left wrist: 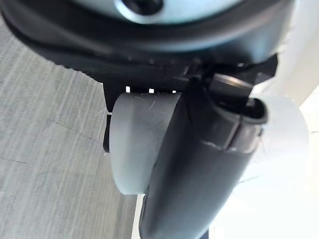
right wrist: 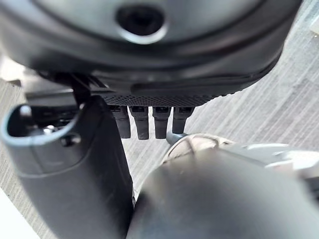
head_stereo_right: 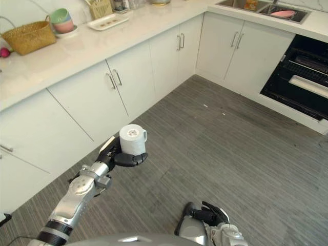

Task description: Place the dishes in the dishwasher.

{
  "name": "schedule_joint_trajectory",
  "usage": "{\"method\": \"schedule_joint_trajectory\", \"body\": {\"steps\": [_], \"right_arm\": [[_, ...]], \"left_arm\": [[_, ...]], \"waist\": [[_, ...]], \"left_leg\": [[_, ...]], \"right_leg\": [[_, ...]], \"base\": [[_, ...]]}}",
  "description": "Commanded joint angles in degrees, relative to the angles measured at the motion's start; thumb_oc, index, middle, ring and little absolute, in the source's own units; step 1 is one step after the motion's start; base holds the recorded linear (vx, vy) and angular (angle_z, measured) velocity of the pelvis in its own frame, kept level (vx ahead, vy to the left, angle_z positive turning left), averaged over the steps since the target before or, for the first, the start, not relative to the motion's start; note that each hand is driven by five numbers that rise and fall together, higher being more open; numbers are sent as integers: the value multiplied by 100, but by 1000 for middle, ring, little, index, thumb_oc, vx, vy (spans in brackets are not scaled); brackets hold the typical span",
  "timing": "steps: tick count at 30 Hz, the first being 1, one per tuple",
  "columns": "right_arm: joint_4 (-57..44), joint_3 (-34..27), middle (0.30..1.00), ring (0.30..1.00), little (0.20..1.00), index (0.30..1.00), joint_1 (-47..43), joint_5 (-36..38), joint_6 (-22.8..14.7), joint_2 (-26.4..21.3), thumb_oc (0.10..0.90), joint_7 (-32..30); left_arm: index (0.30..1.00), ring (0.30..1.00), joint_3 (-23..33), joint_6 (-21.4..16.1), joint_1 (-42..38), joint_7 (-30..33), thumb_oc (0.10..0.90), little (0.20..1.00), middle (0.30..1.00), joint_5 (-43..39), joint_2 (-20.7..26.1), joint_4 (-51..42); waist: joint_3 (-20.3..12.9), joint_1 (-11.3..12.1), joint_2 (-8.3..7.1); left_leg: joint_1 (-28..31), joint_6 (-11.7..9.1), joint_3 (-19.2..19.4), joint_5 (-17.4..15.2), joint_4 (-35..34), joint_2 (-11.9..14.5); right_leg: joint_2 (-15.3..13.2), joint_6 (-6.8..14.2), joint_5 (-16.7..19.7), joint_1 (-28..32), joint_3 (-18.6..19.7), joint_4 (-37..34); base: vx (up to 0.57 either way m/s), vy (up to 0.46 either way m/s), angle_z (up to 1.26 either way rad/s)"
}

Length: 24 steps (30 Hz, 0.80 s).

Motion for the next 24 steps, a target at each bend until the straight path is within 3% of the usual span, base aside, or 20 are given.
{"method": "schedule_joint_trajectory", "body": {"steps": [1,2,3,4,5,7,8,9,10,11,13,14,16,17,18,19,21,22,23,24], "right_arm": [[-4,320,900,900,900,900,144,125,-104,-49,800,-25],[-401,420,900,900,900,900,53,135,-134,-161,800,37],[-558,441,900,900,900,900,13,176,-148,-199,800,28],[-558,441,900,900,900,900,13,176,-148,-199,800,28],[-1018,438,900,900,900,900,-128,292,-213,-334,800,-35],[-1214,444,900,900,900,900,-174,348,-239,-373,800,-96],[-1353,450,900,900,900,900,-234,408,-292,-392,800,-101],[-1487,391,900,900,900,900,-260,431,-369,-367,800,-124],[-1490,402,900,900,900,900,-244,427,-372,-371,800,-127],[-1665,393,900,900,900,900,-267,428,-425,-410,800,-164],[-1817,494,900,900,900,900,-294,305,-442,-429,800,-200],[-1870,472,900,900,900,900,-194,254,-427,-429,800,-119],[-1983,406,900,900,900,900,-126,218,-439,-447,800,-100],[-2048,309,900,900,900,900,-77,176,-448,-454,800,-126],[-2146,215,900,900,900,900,-89,120,-444,-415,800,-132],[-2153,210,900,900,900,900,-94,116,-439,-414,800,-134],[-2226,211,900,900,900,900,-165,95,-398,-346,800,-153],[-2288,270,900,900,900,900,-200,81,-406,-299,800,-121],[-2487,356,900,900,900,900,-236,58,-412,-275,800,-56],[-2498,360,900,900,900,900,-231,58,-405,-281,800,-57]], "left_arm": [[300,300,-19,-686,-564,90,400,300,300,-106,188,-836],[300,300,22,-715,-631,110,400,300,300,-100,310,-902],[300,300,47,-745,-661,147,400,300,300,-85,336,-888],[300,300,47,-745,-661,147,400,300,300,-85,336,-888],[300,300,71,-778,-728,295,400,300,300,3,378,-776],[300,300,78,-779,-693,344,400,300,300,49,364,-723],[300,300,108,-754,-618,332,400,300,300,67,374,-773],[300,300,202,-747,-409,318,400,300,300,115,403,-834],[300,300,212,-742,-378,315,400,300,300,118,398,-852],[300,300,284,-765,-275,348,400,300,300,111,438,-886],[300,300,398,-776,-62,459,400,300,300,146,491,-930],[300,300,438,-753,84,450,400,300,300,134,510,-1025],[300,300,487,-687,164,425,400,300,300,139,493,-1076],[300,300,508,-684,136,439,400,300,300,169,485,-1047],[300,300,463,-726,70,382,400,300,300,248,553,-1067],[300,300,463,-727,58,381,400,300,300,250,552,-1063],[300,300,453,-726,-85,400,400,300,300,383,669,-992],[300,300,451,-722,-127,414,400,300,300,415,683,-950],[300,300,473,-727,-189,445,400,300,300,363,645,-900],[300,300,475,-733,-192,445,400,300,300,360,640,-891]], "waist": [[-341,30,-160],[-299,87,-196],[-243,111,-258],[-243,111,-258],[-128,190,-512],[-89,290,-580],[-97,355,-572],[-113,420,-447],[-117,445,-443],[-131,465,-391],[-84,627,-342],[-129,602,-166],[-200,658,-114],[-274,656,-146],[-238,571,-124],[-241,593,-172],[-145,496,-111],[-124,439,-69],[-155,339,0],[-160,316,16]], "left_leg": [[-592,-55,146,243,1216,-402],[-909,-657,204,920,2265,-309],[-1135,-694,276,1104,2776,-271],[-1135,-694,276,1104,2776,-271],[-1849,-694,612,1169,3774,82],[-2234,-682,704,1080,3740,209],[-2316,-532,766,1042,3314,375],[-2330,-273,806,744,2186,928],[-2256,-263,852,725,2117,909],[-2250,-128,897,792,1134,1157],[-2307,-115,505,1428,-264,1407],[-2131,-203,272,1548,-541,1403],[-1920,-186,364,1502,-744,1276],[-1856,-70,461,1397,-700,1033],[-1662,338,608,1038,-602,477],[-1664,394,645,1008,-615,386],[-1301,791,862,718,-764,39],[-1156,924,874,604,-847,-108],[-861,939,978,448,-1046,-310],[-848,931,958,457,-1076,-300]], "right_leg": [[554,629,-288,258,-241,-801],[678,484,-383,532,-230,-789],[658,427,-418,642,-188,-777],[658,427,-418,642,-188,-777],[583,291,-572,882,-143,-817],[587,188,-635,862,-109,-817],[595,216,-697,942,-48,-817],[653,320,-977,1142,85,-810],[645,335,-979,1161,120,-806],[599,407,-1113,1290,138,-795],[570,447,-1372,1584,417,-725],[541,636,-1703,1814,686,-307],[339,768,-1770,1816,744,190],[-118,956,-1499,1752,639,880],[-1116,1167,-214,1280,572,2552],[-1235,1232,-222,1184,656,2686],[-1608,1409,237,633,786,4091],[-1710,1454,245,446,682,4377],[-1755,1448,21,224,49,4042],[-1734,1444,4,258,8,4017]], "base": [[492,-322,-26],[617,-352,-59],[467,-259,-50],[397,-248,-79],[264,-203,-67],[320,-182,-67],[687,-81,-75],[611,-10,-92],[609,93,-86],[426,143,-99],[801,191,-113],[723,147,-99],[563,231,-123],[794,527,-144],[561,456,-108],[515,461,-50],[415,326,8],[709,285,10],[539,145,-13],[667,65,-45]]}}
